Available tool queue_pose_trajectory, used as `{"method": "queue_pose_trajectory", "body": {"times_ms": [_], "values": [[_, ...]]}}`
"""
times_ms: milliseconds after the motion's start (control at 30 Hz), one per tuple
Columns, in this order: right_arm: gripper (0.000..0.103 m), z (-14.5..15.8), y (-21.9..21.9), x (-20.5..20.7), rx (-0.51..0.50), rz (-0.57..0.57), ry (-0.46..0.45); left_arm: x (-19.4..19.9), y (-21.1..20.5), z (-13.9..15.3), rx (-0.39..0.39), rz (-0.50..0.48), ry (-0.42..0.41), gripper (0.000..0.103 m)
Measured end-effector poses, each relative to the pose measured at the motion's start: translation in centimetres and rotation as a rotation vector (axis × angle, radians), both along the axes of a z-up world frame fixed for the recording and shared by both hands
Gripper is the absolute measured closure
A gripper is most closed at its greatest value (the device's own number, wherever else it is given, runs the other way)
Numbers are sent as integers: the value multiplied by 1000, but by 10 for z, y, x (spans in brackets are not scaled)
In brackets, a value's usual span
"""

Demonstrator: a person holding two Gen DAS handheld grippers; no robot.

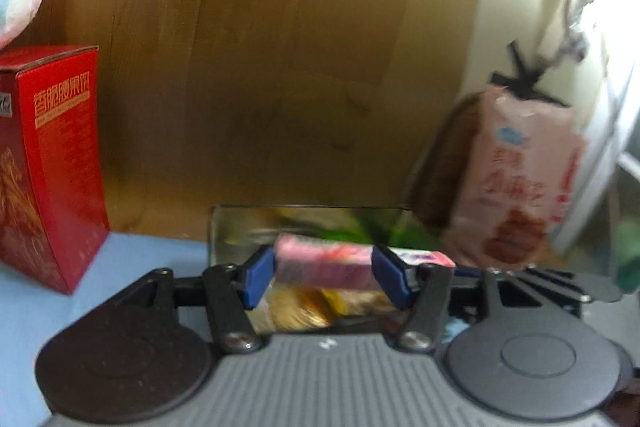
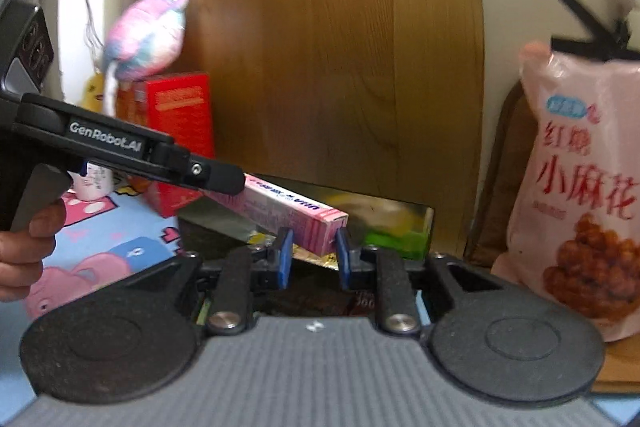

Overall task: Organize snacks
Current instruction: 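Drop the pink candy box into the black tin box, then grasp the light green packet with the left tool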

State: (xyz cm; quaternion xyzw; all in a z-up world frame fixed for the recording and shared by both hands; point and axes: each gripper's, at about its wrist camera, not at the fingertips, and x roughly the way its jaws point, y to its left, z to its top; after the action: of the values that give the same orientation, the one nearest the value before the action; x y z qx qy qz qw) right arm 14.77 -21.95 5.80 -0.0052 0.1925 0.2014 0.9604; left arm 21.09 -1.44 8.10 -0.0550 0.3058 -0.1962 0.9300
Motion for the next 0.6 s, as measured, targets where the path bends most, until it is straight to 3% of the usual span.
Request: {"method": "queue_pose_trajectory", "body": {"times_ms": [67,167,267,433,600], "values": [[76,-1,-1,3,20,-16,-10,0,4,-3,23,29,-6,42],[75,3,-8,-14,91,-27,-44,-14,27,1,-35,43,-35,42],[75,2,-9,-37,126,11,-38,-33,58,0,-62,108,-41,32],[71,-14,17,-56,122,143,77,-60,94,-27,-58,190,54,32],[69,-19,70,-38,64,239,177,-93,117,-55,-175,251,177,36]]}}
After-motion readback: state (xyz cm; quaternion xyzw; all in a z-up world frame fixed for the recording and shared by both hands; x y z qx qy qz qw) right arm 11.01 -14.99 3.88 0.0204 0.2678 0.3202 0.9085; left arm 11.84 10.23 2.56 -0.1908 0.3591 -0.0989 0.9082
